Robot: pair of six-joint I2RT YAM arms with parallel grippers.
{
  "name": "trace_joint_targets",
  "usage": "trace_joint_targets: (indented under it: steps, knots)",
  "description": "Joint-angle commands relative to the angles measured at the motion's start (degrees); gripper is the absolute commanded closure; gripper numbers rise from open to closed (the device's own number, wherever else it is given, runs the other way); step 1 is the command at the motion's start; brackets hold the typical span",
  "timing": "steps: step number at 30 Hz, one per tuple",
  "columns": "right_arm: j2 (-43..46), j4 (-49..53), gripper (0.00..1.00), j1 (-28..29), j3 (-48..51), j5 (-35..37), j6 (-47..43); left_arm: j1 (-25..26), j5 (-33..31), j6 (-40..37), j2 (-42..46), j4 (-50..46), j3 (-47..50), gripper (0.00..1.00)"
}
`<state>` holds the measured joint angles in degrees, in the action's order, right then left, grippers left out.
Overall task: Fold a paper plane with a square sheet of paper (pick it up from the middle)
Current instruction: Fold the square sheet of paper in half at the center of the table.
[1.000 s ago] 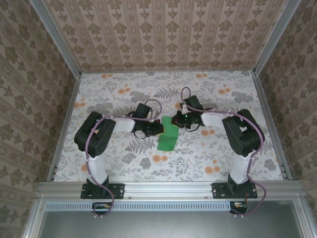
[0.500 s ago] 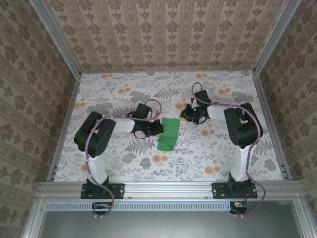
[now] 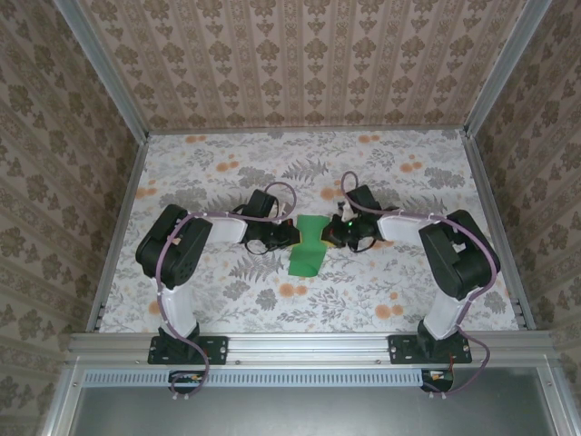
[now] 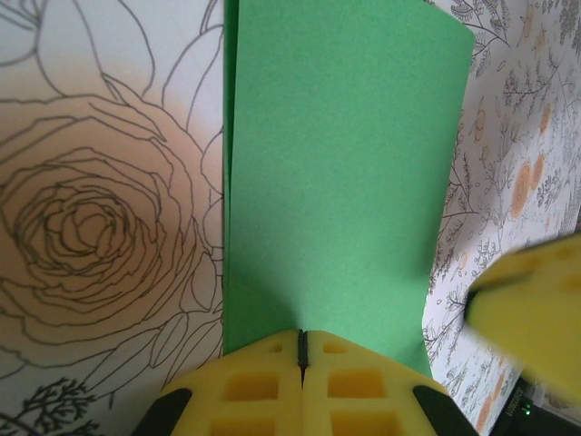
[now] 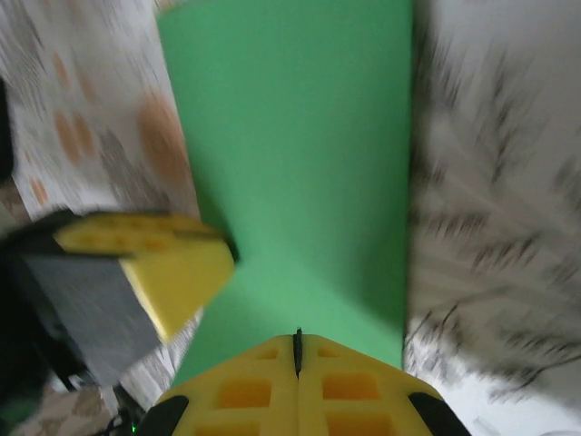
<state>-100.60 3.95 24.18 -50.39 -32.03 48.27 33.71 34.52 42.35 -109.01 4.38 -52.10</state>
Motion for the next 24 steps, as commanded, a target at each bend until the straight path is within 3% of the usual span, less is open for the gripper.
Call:
trace_joint_targets:
  steps: [1, 11, 24]
  knots:
    - [0.24, -1.76, 1.00, 2.18, 1.98, -3.20, 2.76, 0.04, -13.42, 0.12, -6.98, -14.68, 6.02, 1.00]
    - [-3.81, -0.91, 1.00, 3.94, 2.86, -4.94, 0.99, 0.01, -13.66, 0.36, -6.92, -14.97, 6.04, 1.00]
    - [-0.16, -0.62, 1.00, 3.95, 2.11, -7.67, -2.01, -0.05, -14.00, 0.44, -7.17, -15.46, 5.67, 1.00]
